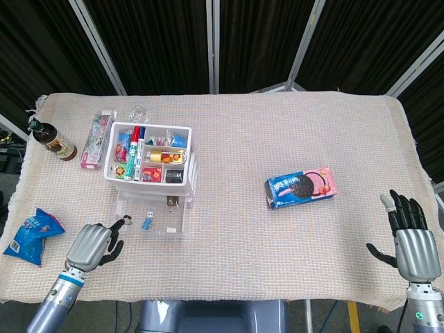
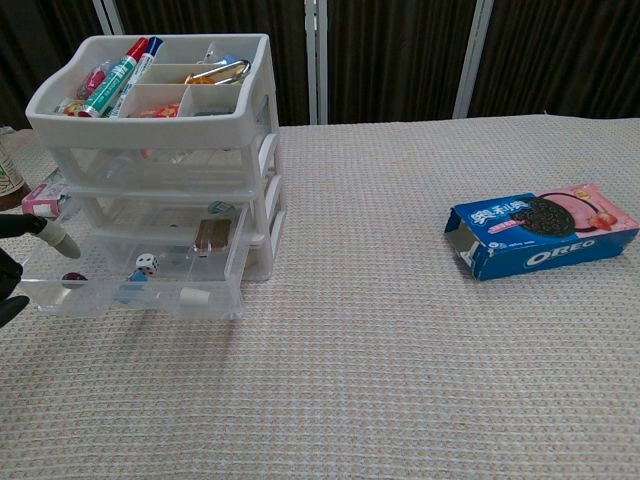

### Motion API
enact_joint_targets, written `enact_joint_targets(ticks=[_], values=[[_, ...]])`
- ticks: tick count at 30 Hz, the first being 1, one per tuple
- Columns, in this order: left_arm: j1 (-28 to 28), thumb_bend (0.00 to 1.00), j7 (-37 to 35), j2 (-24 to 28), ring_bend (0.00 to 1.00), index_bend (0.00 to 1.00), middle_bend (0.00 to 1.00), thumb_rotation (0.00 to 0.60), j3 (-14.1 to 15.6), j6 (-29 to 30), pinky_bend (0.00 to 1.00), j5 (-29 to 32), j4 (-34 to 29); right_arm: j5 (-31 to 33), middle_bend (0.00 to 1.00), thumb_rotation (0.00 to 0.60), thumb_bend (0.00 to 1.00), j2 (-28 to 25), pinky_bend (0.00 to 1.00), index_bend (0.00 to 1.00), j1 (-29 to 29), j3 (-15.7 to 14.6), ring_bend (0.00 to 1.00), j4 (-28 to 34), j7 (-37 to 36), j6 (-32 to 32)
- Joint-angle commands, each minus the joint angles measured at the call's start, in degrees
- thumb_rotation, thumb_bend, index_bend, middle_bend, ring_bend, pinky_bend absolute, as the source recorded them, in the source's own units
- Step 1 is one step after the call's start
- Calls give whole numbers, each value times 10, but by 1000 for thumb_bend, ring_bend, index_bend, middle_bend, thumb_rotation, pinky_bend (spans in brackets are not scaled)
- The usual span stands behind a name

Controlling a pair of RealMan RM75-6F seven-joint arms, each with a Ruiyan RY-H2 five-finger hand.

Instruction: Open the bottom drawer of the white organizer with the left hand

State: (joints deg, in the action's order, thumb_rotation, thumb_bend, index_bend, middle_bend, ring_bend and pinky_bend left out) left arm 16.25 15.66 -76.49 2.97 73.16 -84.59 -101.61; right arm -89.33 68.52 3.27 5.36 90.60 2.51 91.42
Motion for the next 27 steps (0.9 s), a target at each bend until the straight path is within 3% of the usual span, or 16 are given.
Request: enact_joint_targets(ticks=[1, 6, 11, 18, 23, 27], values=[[-3, 422, -1, 3, 788, 239, 763, 600, -5, 12, 594, -8, -2, 0, 0, 600, 20, 0, 0, 0, 0, 0, 0, 0, 0, 0], [-4, 287, 27, 14, 789, 243, 772, 600, -19, 40, 595, -31, -10, 0, 0, 600, 20, 1, 0, 0, 1, 0, 0, 0, 2, -1], [11, 225, 64, 29, 814, 280, 827, 600, -37, 44, 633, -51, -22, 0, 0, 600, 20, 2, 0, 0, 0, 0, 0, 0, 3, -1], [52, 198, 118, 47, 912, 410, 958, 600, -63, 10, 774, -71, -13, 1, 0, 600, 20, 1, 0, 0, 1, 0, 0, 0, 1, -1], [77, 194, 135, 40, 941, 437, 998, 600, -74, -12, 810, -80, 10, 0, 0, 600, 20, 1, 0, 0, 1, 0, 0, 0, 0, -2], [104, 167, 160, 44, 943, 437, 1000, 600, -77, -66, 811, -60, 15, 1, 0, 600, 20, 1, 0, 0, 1, 0, 0, 0, 0, -2]])
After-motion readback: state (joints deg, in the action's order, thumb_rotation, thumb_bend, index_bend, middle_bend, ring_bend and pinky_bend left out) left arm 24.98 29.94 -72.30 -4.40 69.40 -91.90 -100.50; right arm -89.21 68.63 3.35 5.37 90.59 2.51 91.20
